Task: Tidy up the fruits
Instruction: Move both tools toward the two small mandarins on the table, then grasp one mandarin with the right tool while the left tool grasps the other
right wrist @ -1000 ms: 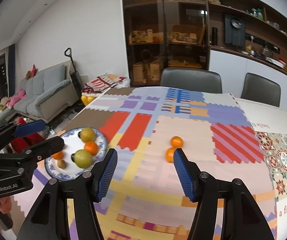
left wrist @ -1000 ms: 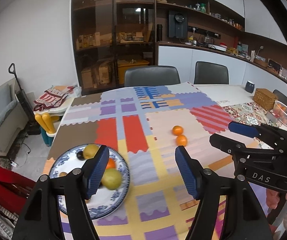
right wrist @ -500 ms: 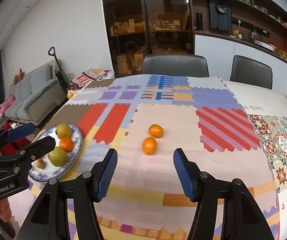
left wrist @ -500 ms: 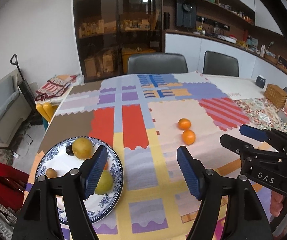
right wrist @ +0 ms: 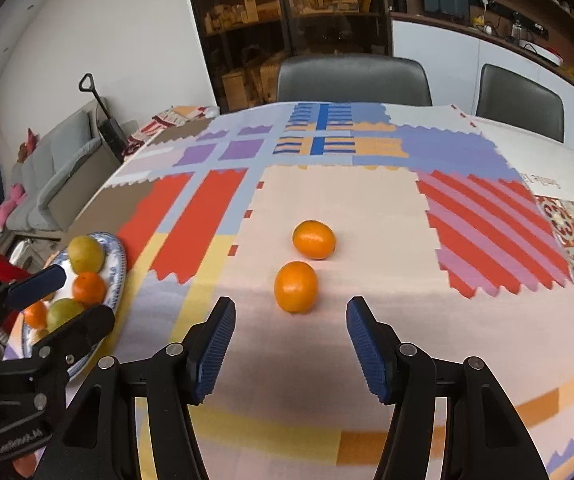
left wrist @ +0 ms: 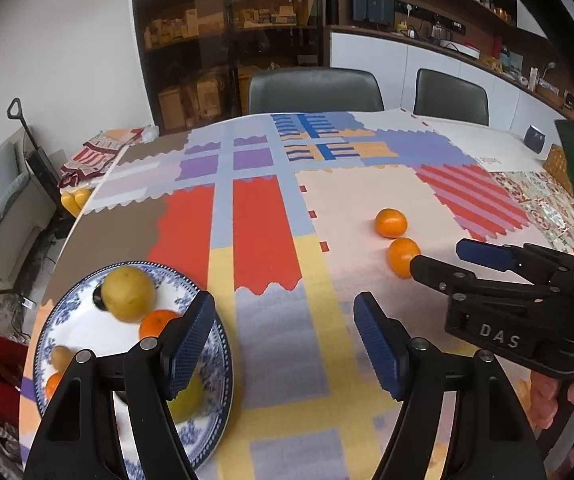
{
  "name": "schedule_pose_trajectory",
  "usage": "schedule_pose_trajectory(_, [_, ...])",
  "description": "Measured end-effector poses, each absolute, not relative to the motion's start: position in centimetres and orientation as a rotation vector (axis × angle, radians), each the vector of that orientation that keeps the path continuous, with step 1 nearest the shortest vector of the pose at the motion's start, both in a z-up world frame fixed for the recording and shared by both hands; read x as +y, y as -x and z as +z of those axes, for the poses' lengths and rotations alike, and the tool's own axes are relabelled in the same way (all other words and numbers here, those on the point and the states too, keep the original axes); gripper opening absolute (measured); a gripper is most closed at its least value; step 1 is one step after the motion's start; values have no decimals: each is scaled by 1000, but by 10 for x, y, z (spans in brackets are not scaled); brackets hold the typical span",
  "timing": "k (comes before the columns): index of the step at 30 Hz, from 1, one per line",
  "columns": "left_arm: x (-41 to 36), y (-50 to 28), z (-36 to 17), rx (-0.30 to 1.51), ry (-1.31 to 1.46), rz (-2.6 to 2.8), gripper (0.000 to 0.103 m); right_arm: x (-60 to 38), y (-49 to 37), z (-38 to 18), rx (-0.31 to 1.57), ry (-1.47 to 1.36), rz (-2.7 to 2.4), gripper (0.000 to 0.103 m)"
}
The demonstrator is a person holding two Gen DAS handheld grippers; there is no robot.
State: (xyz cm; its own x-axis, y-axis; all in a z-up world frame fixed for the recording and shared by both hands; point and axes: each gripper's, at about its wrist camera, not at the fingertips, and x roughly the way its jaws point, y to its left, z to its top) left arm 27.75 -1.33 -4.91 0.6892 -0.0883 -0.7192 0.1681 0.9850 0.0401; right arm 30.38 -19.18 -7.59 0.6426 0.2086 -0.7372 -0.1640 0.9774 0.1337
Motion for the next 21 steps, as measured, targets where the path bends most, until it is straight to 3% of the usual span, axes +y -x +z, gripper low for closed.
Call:
schedule_pose_trajectory(8, [-13, -303, -61, 833, -100, -152, 71, -188, -333, -98, 903, -41, 196, 50])
schedule_pose_trajectory(16, [-17, -309, -64, 839, -106, -166, 71, -188, -338, -106, 915, -47, 221, 32])
schedule_pose_trajectory(21, [-25, -311, -63, 843, -90, -190, 71, -194, -332, -104, 885, -69, 241, 32])
